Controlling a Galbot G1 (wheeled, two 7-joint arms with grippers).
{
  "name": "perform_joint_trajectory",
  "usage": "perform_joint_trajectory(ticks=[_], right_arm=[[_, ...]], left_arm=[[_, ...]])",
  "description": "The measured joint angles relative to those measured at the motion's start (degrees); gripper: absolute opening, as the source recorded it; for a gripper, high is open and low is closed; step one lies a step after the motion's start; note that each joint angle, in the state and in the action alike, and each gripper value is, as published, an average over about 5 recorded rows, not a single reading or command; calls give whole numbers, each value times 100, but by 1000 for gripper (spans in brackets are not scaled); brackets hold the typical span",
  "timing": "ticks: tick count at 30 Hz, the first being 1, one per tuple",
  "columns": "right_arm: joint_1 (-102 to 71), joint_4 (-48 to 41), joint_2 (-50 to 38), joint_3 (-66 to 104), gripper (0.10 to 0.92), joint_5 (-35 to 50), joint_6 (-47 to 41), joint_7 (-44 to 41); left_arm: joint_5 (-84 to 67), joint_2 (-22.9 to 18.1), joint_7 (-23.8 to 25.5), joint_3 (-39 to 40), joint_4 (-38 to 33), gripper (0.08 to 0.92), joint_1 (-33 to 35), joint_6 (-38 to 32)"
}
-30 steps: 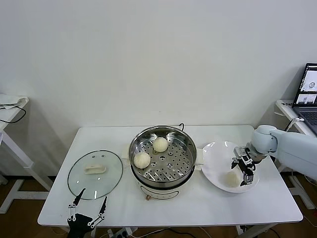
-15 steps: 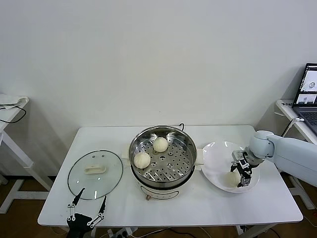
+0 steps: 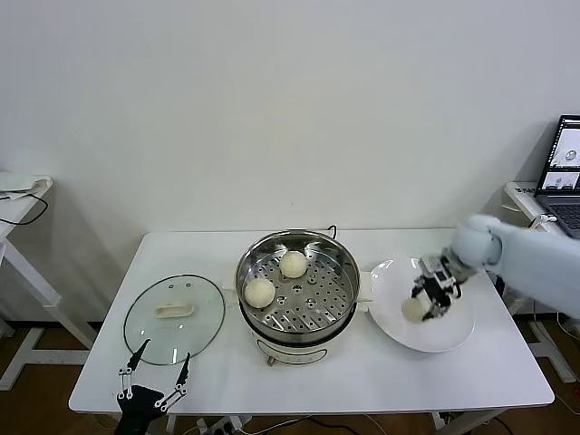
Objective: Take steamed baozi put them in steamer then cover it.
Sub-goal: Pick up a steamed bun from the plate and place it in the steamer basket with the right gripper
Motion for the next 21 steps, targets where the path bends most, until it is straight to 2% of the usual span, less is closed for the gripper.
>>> perform_joint_trajectory(ticks=[10,21], right_arm=[[1548,811,844,-38,611,-217,1584,-257],[1639,1647,1664,-224,611,-874,2731,-17]], left_arm=[[22,-14,5,80,-20,823,13,-16],[25,-23,5,45,-96,823,57,-55]])
